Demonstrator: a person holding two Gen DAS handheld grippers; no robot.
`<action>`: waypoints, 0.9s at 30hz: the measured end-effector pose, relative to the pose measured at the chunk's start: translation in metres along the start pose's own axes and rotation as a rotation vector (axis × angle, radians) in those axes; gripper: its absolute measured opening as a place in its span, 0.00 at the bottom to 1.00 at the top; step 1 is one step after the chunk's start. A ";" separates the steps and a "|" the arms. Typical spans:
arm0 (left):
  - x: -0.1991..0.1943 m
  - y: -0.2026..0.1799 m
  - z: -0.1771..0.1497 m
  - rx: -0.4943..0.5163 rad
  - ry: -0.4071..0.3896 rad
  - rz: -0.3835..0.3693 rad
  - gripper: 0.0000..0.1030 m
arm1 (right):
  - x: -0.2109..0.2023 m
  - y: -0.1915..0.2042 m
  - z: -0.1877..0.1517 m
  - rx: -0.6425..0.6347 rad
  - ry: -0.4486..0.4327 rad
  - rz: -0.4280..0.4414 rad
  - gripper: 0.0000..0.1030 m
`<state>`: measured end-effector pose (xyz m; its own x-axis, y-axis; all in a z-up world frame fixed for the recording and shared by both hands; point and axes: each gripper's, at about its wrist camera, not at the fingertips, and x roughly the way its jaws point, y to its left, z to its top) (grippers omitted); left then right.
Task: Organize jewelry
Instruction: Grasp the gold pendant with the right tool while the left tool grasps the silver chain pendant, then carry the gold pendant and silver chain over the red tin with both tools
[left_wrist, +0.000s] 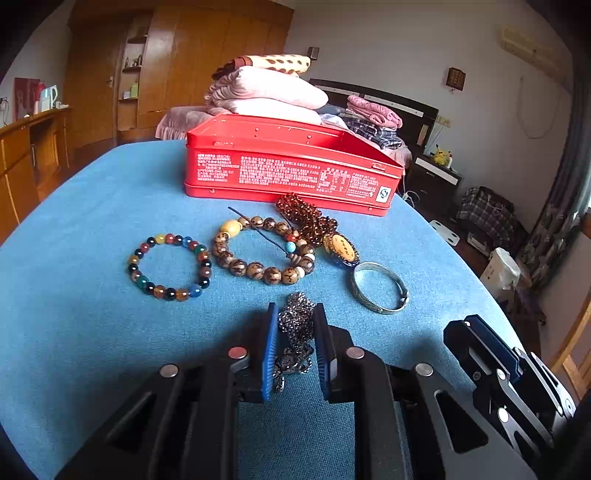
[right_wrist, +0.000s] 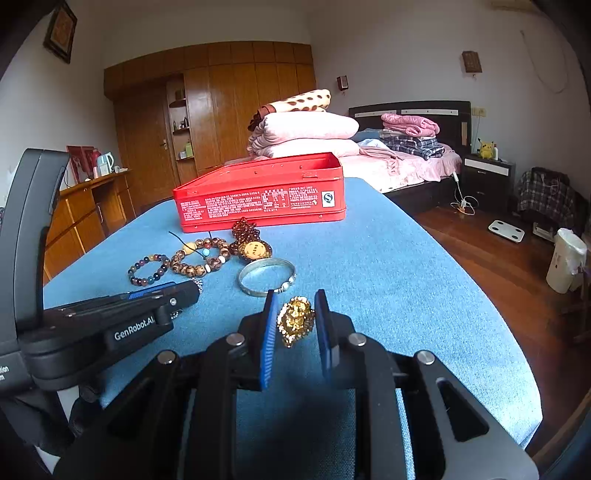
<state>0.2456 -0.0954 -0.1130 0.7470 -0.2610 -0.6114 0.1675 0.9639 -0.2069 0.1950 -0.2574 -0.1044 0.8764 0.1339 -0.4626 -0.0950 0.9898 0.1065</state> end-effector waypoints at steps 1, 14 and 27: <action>-0.002 0.003 -0.001 -0.020 -0.011 -0.018 0.17 | -0.001 0.001 0.001 -0.002 -0.002 0.002 0.19; -0.043 0.012 0.022 -0.042 -0.158 -0.070 0.17 | -0.012 0.003 0.038 -0.018 -0.057 0.062 0.19; -0.036 0.014 0.113 -0.017 -0.265 -0.036 0.17 | 0.028 0.003 0.136 -0.049 -0.162 0.090 0.19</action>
<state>0.2936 -0.0664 -0.0078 0.8836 -0.2704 -0.3823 0.1880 0.9526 -0.2394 0.2834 -0.2575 0.0023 0.9275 0.2160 -0.3051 -0.1956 0.9759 0.0966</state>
